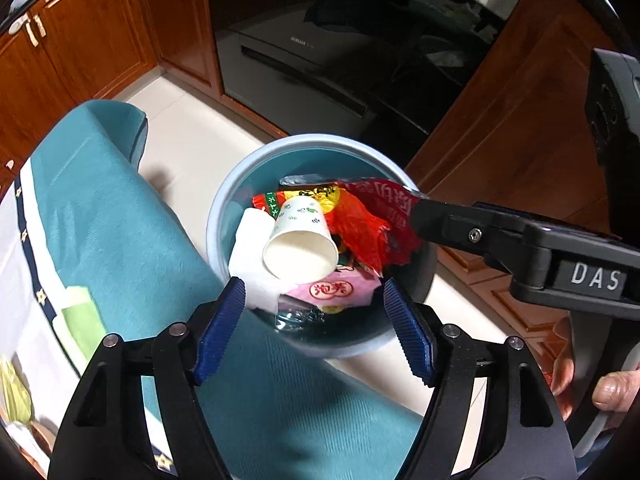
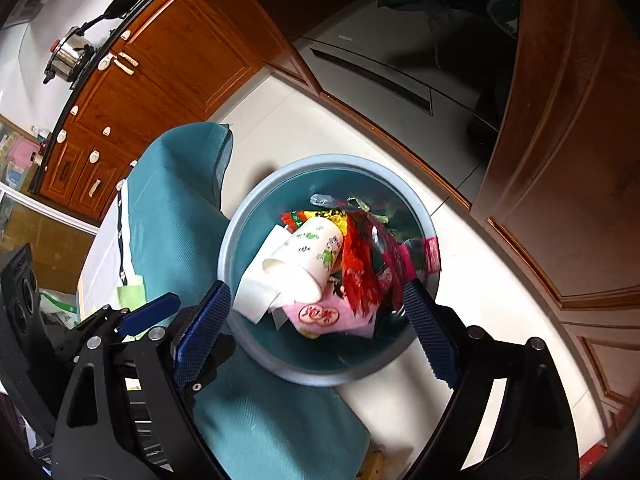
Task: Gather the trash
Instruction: 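Return both tools to the table toward the coconut shell bowl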
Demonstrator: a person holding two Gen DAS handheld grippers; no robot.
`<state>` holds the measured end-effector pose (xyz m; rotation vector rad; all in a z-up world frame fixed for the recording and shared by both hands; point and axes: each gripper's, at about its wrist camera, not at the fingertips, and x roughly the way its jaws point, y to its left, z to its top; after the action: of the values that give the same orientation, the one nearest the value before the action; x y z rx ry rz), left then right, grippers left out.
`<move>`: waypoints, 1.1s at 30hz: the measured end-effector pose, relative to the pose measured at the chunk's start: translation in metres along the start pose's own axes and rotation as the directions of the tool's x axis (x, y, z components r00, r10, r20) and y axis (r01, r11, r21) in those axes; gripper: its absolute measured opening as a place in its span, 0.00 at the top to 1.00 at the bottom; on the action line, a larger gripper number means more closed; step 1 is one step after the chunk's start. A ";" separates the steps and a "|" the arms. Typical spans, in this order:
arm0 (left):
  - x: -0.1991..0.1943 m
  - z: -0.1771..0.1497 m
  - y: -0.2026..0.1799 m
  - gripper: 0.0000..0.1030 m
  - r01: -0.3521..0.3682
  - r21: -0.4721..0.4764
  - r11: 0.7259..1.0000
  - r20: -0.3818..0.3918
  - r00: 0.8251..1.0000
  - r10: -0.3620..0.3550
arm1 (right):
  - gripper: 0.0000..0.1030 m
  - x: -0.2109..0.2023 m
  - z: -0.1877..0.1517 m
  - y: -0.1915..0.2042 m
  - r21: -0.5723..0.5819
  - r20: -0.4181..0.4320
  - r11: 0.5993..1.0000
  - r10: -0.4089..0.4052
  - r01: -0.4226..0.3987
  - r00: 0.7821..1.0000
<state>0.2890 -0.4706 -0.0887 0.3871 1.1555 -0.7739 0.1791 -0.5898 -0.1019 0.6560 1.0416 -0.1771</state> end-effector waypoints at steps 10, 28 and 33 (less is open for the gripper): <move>-0.062 -0.043 0.021 0.19 0.017 -0.044 0.999 0.087 0.996 -0.013 | 0.18 -0.035 -0.034 0.048 -0.079 0.021 0.997 0.001 0.001 1.000; -0.160 -0.161 0.140 0.08 -0.050 -0.227 0.973 0.208 0.973 0.098 | 0.15 -0.031 -0.113 0.185 -0.298 -0.065 0.954 0.007 -0.026 0.998; -0.177 -0.203 0.186 0.06 -0.098 -0.297 0.950 0.227 0.959 0.170 | 0.15 -0.019 -0.129 0.217 -0.349 -0.102 0.937 0.000 -0.035 0.995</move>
<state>0.2541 -0.1518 -0.0228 0.1218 0.9723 -0.5106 0.1680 -0.3445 -0.0383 0.3522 1.1293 0.0592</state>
